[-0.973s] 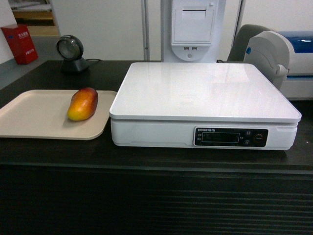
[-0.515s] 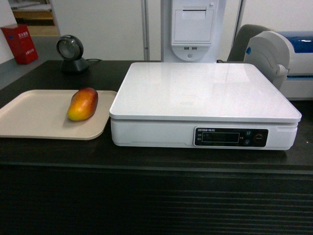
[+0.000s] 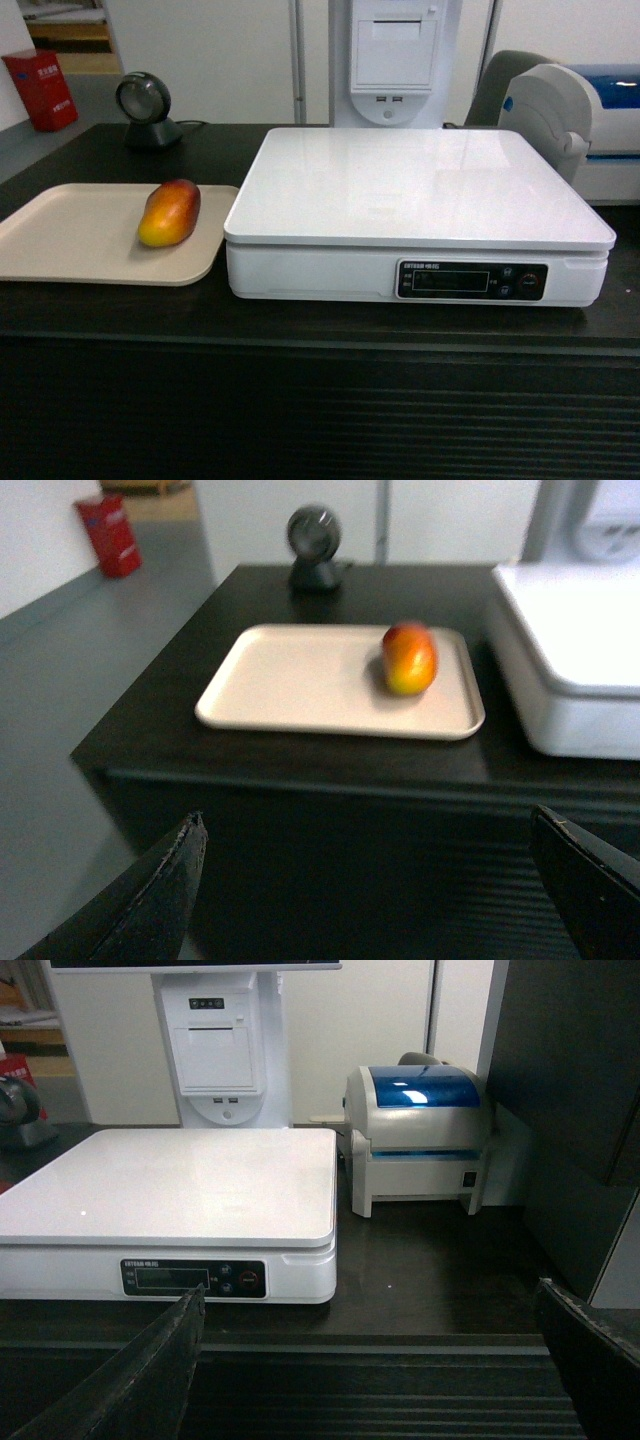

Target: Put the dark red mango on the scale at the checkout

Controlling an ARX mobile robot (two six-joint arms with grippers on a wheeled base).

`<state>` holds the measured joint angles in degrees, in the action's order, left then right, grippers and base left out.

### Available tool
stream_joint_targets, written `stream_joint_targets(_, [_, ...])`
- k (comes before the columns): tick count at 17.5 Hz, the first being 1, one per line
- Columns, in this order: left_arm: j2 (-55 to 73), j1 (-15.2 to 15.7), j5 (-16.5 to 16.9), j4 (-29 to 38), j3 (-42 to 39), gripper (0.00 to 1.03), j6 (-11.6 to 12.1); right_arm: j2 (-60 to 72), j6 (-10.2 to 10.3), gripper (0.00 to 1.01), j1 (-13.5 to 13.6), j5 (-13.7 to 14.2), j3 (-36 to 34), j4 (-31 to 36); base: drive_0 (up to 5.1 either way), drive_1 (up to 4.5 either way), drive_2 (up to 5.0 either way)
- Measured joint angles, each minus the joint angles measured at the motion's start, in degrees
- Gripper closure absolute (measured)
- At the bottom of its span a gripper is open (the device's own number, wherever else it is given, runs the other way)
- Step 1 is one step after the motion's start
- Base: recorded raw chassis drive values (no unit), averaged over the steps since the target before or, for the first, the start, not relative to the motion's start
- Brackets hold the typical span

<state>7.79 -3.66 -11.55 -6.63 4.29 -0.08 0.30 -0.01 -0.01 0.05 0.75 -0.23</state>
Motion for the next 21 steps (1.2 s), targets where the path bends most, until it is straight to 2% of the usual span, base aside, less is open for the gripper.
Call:
stream_joint_targets(4, [5.2, 1.3, -2.4, 3.8, 2.0, 0.05, 0.6, 0.0, 0.0, 0.03, 0.0, -0.1, 0.0, 0.1, 0.0, 0.0, 0.0])
stream_joint_targets(9, [9.5, 3.4, -1.2, 9.1, 3.6, 0.05, 1.4, 0.0, 0.0, 0.03, 0.0, 0.0, 0.0, 0.0, 0.0, 0.0, 0.0])
stream_joint_targets(12, [13.2, 5.2, 1.5, 13.6, 4.6, 0.05, 2.3, 0.0, 0.0, 0.03, 0.0, -0.1, 0.0, 0.0, 0.0, 0.0, 0.0])
stream_joint_targets(13, [26.8, 9.2, 7.8, 24.4, 7.3, 0.05, 4.1, 0.0, 0.0, 0.03, 0.0, 0.0, 0.0, 0.0, 0.0, 0.0, 0.0])
stream_joint_targets(14, [50.1, 11.4, 14.0, 38.2, 16.0, 0.05, 4.6, 0.0, 0.0, 0.03, 0.0, 0.0, 0.0, 0.0, 0.0, 0.0, 0.0])
stream_joint_targets(15, [71.2, 8.1, 15.5, 38.7, 28.7, 0.05, 2.5, 0.0, 0.0, 0.03, 0.0, 0.0, 0.0, 0.0, 0.0, 0.0, 0.0])
stream_joint_targets(16, [90.2, 4.8, 16.0, 33.5, 45.0, 0.05, 0.8, 0.0, 0.0, 0.03, 0.0, -0.1, 0.0, 0.0, 0.0, 0.0, 0.0])
stream_joint_targets(17, [100.6, 3.6, 15.8, 28.5, 56.1, 0.05, 0.0, 0.0, 0.0, 0.03, 0.0, -0.1, 0.0, 0.0, 0.0, 0.0, 0.0])
stream_joint_targets(21, [112.7, 2.6, 16.8, 19.7, 73.3, 0.05, -1.7, 0.0, 0.0, 0.03, 0.0, -0.1, 0.0, 0.0, 0.0, 0.0, 0.0])
